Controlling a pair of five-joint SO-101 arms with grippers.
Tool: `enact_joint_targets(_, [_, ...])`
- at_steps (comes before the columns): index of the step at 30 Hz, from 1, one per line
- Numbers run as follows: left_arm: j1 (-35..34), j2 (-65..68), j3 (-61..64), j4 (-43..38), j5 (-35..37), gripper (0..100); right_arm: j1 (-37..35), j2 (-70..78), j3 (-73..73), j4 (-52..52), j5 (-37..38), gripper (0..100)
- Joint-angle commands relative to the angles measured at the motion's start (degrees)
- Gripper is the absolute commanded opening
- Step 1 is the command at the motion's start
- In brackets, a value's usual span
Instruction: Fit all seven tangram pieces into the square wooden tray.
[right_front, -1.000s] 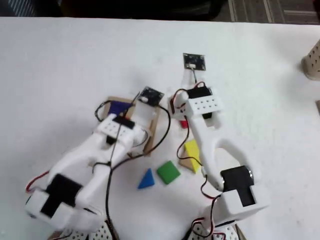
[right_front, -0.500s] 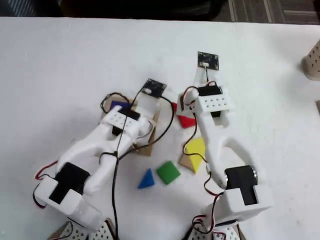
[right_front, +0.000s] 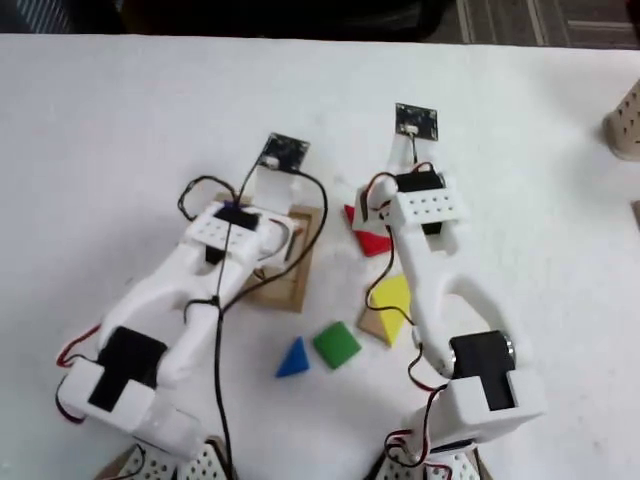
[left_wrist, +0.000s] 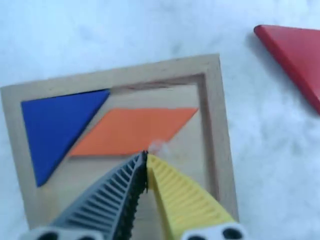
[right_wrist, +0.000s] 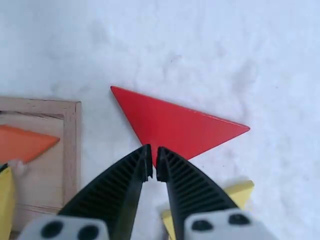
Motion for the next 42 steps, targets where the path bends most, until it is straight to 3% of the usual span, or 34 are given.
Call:
enact_joint_targets(1, [-2.1,-4.7,-0.7,1.5,0.2,2,0.1,-3.7,-2.0,-0.9,-0.5,2.2])
enact_joint_targets(7, [-3.0,-1.7,0.3,1.5,0.2,2,0.1,-3.3,-2.0,-0.9,-0.5,2.2])
enact_joint_targets(23, [-3.5,11.7,-13.9,4.3,0.6,2,0.1,-3.2,-1.9,-0.9,-0.5,2.2])
enact_joint_targets(36, [-3.3,11.6,-14.2,4.5,0.6,2,0.1,-3.2,-1.9,-0.9,-0.5,2.2])
enact_joint_targets(42, [-4.1,2.3,-8.4,4.5,0.2,2,0.1,-3.2,-1.9,-0.9,-0.5,2.2])
